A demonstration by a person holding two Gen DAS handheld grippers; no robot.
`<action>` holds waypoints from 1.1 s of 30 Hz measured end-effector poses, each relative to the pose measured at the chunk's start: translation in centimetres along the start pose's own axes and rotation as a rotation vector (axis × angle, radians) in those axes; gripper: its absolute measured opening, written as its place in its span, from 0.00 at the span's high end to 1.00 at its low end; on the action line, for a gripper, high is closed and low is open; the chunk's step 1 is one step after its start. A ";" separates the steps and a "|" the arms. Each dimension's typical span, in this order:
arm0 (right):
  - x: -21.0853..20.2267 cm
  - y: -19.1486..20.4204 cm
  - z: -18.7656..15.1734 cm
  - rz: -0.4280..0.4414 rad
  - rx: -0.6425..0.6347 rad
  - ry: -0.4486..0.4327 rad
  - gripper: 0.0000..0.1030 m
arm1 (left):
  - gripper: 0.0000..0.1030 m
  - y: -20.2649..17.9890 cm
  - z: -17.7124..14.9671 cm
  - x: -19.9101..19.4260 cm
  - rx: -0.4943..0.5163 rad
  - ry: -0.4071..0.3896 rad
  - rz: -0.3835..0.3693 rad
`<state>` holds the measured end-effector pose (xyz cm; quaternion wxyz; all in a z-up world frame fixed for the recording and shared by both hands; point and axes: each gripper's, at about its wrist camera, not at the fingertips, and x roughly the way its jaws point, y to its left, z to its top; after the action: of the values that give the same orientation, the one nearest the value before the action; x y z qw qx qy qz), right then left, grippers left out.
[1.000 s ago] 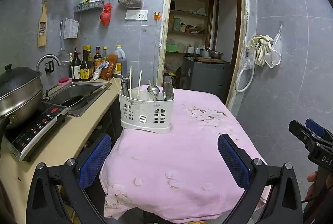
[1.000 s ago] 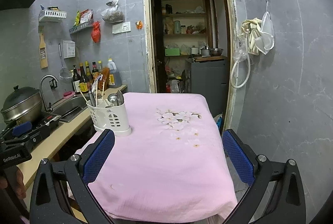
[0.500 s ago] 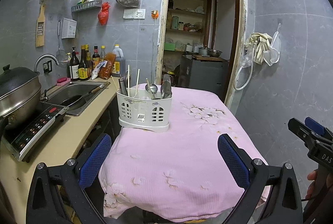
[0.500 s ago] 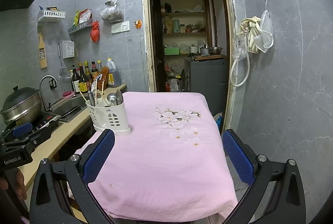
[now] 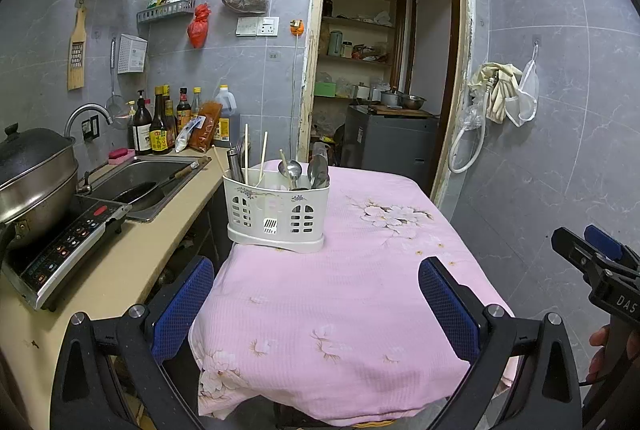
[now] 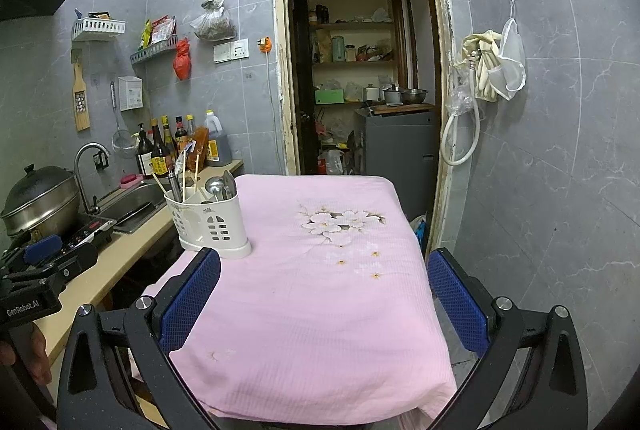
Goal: Organize utensils
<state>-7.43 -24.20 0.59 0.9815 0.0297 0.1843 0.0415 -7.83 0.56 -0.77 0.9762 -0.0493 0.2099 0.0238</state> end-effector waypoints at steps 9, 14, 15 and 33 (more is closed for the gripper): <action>0.0 0.1 0.0 0.000 -0.001 0.000 0.01 | 0.00 0.1 0.1 0.0 0.001 0.001 -0.001; 0.1 0.1 -0.2 0.000 -0.001 -0.001 0.01 | 0.00 0.0 0.0 0.0 0.001 0.001 0.000; 0.1 0.1 -0.1 -0.001 -0.002 0.001 0.01 | 0.00 0.0 0.0 0.0 0.001 0.001 0.001; 0.3 0.4 -0.4 0.002 -0.005 0.005 0.01 | 0.00 0.2 0.1 0.0 0.001 0.002 -0.001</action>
<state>-7.27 -23.74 0.18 0.9811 0.0275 0.1865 0.0431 -7.78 0.74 -0.72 0.9760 -0.0488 0.2109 0.0233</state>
